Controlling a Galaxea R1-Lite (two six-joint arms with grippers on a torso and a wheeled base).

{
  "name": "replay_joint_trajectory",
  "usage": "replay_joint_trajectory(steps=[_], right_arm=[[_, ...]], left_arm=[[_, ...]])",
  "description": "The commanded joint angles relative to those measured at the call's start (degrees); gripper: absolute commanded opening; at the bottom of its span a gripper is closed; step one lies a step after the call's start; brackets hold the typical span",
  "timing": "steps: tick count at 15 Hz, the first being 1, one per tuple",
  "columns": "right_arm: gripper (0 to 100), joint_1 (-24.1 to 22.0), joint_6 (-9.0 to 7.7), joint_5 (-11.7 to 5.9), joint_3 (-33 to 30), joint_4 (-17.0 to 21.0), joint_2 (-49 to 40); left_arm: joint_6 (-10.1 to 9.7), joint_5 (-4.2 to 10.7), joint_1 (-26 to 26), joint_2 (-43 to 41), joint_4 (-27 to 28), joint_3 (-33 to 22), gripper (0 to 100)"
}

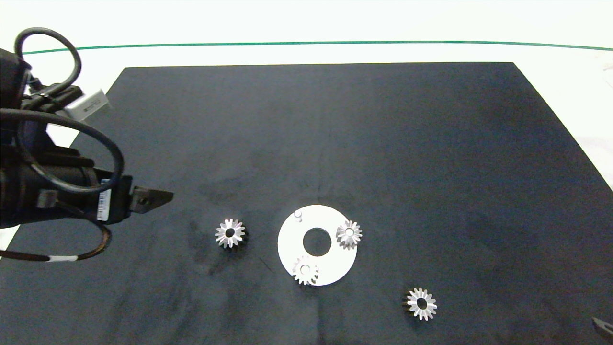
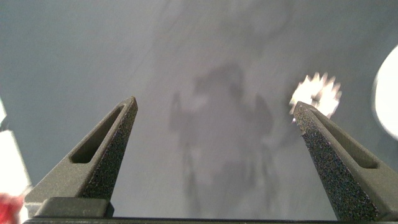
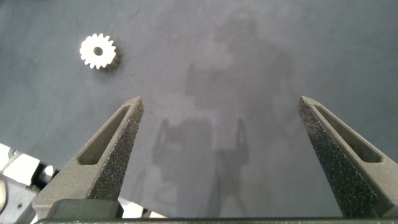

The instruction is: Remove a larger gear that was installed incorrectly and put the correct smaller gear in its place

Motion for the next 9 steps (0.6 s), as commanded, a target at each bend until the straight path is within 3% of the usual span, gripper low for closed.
replay_joint_trajectory(steps=[1,2,4,5,6,9], right_arm=[[100,6.81,-0.19,-0.41,-1.48,-0.23,9.40],[100,10.67,-0.10,-0.94,-3.15,-0.14,13.09],[100,15.42,-0.28,-3.75,-5.43,-0.05,17.92],[100,21.31,-0.37,-6.04,-8.07,0.13,21.70],[100,24.56,-0.37,-7.18,-9.48,0.39,23.90],[100,30.98,-0.37,-10.79,-13.08,2.85,29.08]], left_arm=[[-0.75,0.10,3.04,-6.93,13.91,-10.61,100],[-1.10,0.10,4.54,-7.46,14.88,-11.93,100],[-1.10,0.10,5.86,-9.04,16.02,-11.93,100],[-0.92,0.10,5.94,-9.66,16.46,-12.02,100],[-0.75,0.10,5.94,-10.36,16.46,-12.02,100],[-0.75,0.10,5.94,-11.77,16.46,-12.19,100]])
